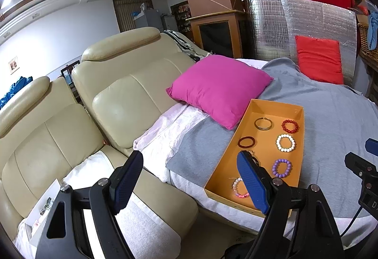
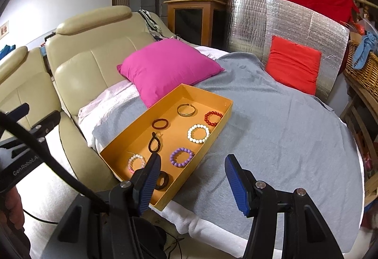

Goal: Organize jewelry

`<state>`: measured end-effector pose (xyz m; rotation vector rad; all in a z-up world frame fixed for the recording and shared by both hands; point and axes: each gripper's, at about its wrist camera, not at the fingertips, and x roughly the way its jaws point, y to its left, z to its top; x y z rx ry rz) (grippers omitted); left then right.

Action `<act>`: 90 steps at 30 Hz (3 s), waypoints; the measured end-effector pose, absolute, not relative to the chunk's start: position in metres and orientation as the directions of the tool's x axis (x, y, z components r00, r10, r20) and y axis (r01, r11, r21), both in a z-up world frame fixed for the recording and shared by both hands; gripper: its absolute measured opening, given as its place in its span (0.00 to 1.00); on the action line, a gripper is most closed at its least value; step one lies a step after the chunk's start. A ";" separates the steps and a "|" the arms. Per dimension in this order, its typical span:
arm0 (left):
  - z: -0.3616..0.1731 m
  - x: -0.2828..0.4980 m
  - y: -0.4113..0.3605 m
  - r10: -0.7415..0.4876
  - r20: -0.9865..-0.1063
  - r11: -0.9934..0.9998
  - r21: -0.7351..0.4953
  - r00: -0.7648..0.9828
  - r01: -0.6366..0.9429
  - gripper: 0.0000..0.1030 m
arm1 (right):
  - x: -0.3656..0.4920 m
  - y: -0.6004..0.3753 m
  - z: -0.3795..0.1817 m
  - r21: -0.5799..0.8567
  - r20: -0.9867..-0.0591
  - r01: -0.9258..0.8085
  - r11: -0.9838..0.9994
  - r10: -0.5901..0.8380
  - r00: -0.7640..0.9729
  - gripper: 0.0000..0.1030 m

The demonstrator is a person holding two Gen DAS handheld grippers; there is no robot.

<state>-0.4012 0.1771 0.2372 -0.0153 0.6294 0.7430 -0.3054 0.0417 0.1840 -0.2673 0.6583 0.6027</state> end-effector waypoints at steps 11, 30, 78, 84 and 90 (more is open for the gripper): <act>0.231 -0.407 0.197 0.629 -0.552 0.731 0.179 0.548 -0.659 0.80 | -0.307 0.060 0.182 -0.083 -0.650 -0.618 0.782 0.427 0.628 0.59; 0.216 -0.414 0.229 0.623 -0.577 0.715 0.148 0.527 -0.683 0.79 | -0.312 0.100 0.174 -0.143 -0.660 -0.657 0.740 0.423 0.621 0.59; 0.203 -0.394 0.235 0.616 -0.599 0.724 0.174 0.511 -0.667 0.80 | -0.293 0.118 0.148 -0.131 -0.680 -0.641 0.756 0.402 0.613 0.59; 0.202 -0.391 0.232 0.617 -0.599 0.727 0.184 0.511 -0.662 0.80 | -0.290 0.116 0.146 -0.123 -0.683 -0.638 0.760 0.402 0.610 0.59; 0.202 -0.389 0.231 0.618 -0.600 0.728 0.192 0.508 -0.658 0.80 | -0.288 0.116 0.144 -0.116 -0.685 -0.640 0.759 0.405 0.605 0.59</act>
